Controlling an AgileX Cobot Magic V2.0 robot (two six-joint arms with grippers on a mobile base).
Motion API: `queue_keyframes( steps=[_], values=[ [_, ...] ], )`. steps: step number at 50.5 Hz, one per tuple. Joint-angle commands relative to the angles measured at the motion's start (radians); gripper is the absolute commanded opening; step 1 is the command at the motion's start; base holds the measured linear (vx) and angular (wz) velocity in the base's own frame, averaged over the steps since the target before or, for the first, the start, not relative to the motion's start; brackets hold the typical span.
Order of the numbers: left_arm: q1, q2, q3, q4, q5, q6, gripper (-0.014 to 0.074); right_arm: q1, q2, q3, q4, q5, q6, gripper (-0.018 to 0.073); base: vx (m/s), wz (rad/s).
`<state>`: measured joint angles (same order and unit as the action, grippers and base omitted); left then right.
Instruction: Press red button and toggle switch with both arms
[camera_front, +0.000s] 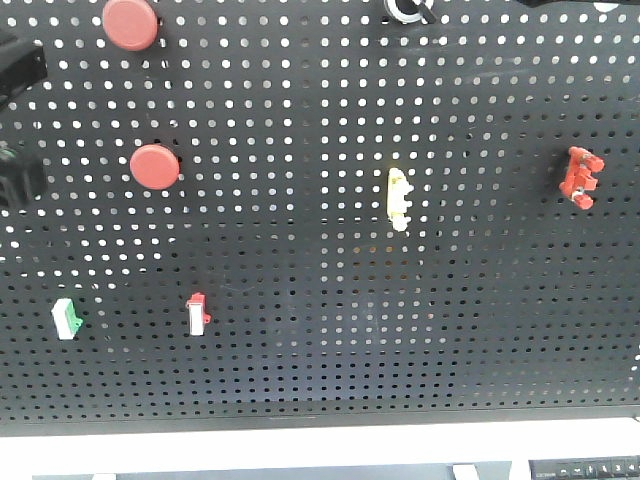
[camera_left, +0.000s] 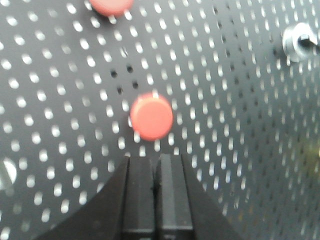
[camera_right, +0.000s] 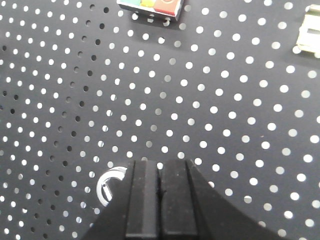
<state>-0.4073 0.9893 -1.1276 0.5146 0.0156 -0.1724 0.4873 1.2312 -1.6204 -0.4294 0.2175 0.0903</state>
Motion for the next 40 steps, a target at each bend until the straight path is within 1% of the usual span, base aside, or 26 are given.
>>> queue_keyframes(
  steps=[1, 3, 8, 11, 12, 14, 17, 22, 26, 29, 34, 40],
  values=[
    [0.021, -0.066, 0.032, -0.02, 0.02, 0.082, 0.0002, -0.003, -0.018, -0.027, -0.009, -0.065, -0.005, -0.0003, 0.0, 0.0],
    [0.038, -0.101, 0.066, -0.053, 0.048, 0.09, 0.0002, -0.003, -0.018, -0.027, -0.009, -0.065, -0.005, -0.0003, 0.0, 0.0],
    [0.108, -0.236, 0.183, -0.191, 0.106, 0.09, 0.0002, -0.003, -0.018, -0.027, -0.009, -0.065, -0.005, -0.0003, 0.0, 0.0],
    [0.166, -0.315, 0.264, -0.235, 0.126, 0.095, 0.0002, -0.003, -0.018, -0.027, -0.009, -0.065, -0.005, -0.0003, 0.0, 0.0],
    [0.198, -0.345, 0.297, -0.246, 0.13, 0.1, 0.0002, -0.003, -0.018, -0.027, -0.009, -0.065, -0.005, -0.0003, 0.0, 0.0],
    [0.238, -0.396, 0.356, -0.257, 0.13, 0.106, 0.0002, -0.003, -0.018, -0.027, -0.009, -0.065, -0.005, -0.0003, 0.0, 0.0],
    [0.306, -0.488, 0.468, -0.26, 0.127, 0.106, 0.0002, -0.003, -0.018, -0.027, -0.009, -0.065, -0.005, -0.0003, 0.0, 0.0],
    [0.377, -0.628, 0.648, -0.28, 0.122, 0.106, 0.0002, -0.003, -0.018, -0.027, -0.009, -0.065, -0.005, -0.0003, 0.0, 0.0],
    [0.399, -0.715, 0.782, -0.325, 0.113, 0.106, 0.0002, -0.003, -0.018, -0.027, -0.009, -0.065, -0.005, -0.0003, 0.0, 0.0],
    [0.402, -0.767, 0.881, -0.354, 0.094, 0.106, 0.0002, -0.003, -0.018, -0.027, -0.009, -0.065, -0.005, -0.0003, 0.0, 0.0],
    [0.402, -0.837, 0.998, -0.363, 0.049, 0.106, 0.0002, -0.003, -0.018, -0.027, -0.009, -0.065, -0.005, -0.0003, 0.0, 0.0],
    [0.402, -0.927, 1.16, -0.363, -0.077, 0.106, 0.0002, -0.003, -0.018, -0.027, -0.009, -0.065, -0.005, -0.0003, 0.0, 0.0]
  ],
)
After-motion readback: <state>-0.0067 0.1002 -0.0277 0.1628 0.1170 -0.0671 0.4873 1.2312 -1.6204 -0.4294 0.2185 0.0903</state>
